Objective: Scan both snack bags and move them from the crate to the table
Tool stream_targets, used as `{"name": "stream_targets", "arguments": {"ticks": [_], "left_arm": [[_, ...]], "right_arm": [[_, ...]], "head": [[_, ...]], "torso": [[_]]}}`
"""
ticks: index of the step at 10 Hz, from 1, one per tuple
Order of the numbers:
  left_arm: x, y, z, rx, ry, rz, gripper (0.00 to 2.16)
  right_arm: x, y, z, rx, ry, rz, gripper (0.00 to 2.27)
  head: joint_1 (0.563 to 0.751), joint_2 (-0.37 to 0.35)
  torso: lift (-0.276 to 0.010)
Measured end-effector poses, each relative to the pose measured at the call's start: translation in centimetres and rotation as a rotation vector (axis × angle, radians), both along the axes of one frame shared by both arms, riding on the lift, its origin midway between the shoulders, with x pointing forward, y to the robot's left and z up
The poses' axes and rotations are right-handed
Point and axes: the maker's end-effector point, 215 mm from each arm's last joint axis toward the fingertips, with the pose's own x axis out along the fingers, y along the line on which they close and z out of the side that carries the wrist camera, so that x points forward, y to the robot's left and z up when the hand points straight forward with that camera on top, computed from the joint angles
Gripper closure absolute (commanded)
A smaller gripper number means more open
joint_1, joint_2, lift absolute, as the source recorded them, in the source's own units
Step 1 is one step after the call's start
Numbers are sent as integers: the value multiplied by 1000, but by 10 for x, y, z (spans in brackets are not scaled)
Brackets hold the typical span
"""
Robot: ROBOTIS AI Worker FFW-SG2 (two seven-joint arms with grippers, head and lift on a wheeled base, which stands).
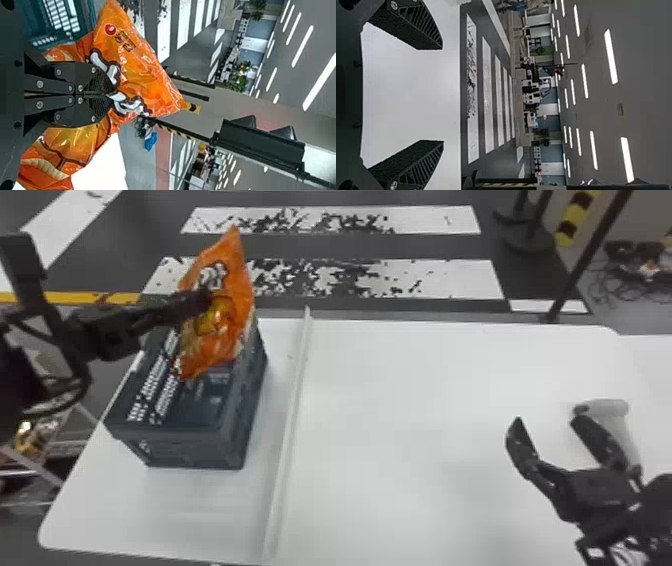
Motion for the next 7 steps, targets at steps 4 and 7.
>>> {"name": "stream_targets", "arguments": {"ticks": [4,7], "left_arm": [[-10,-125,-29,-51,25,-103,2135],[-21,-219,-62,-63,57,-203,2135]], "right_arm": [[-1,-1,3,-1,1,-2,83],[-4,-12,8,-5,5,-16,83]], "head": [[695,-132],[695,-246]], "torso": [[-88],[-88]]}}
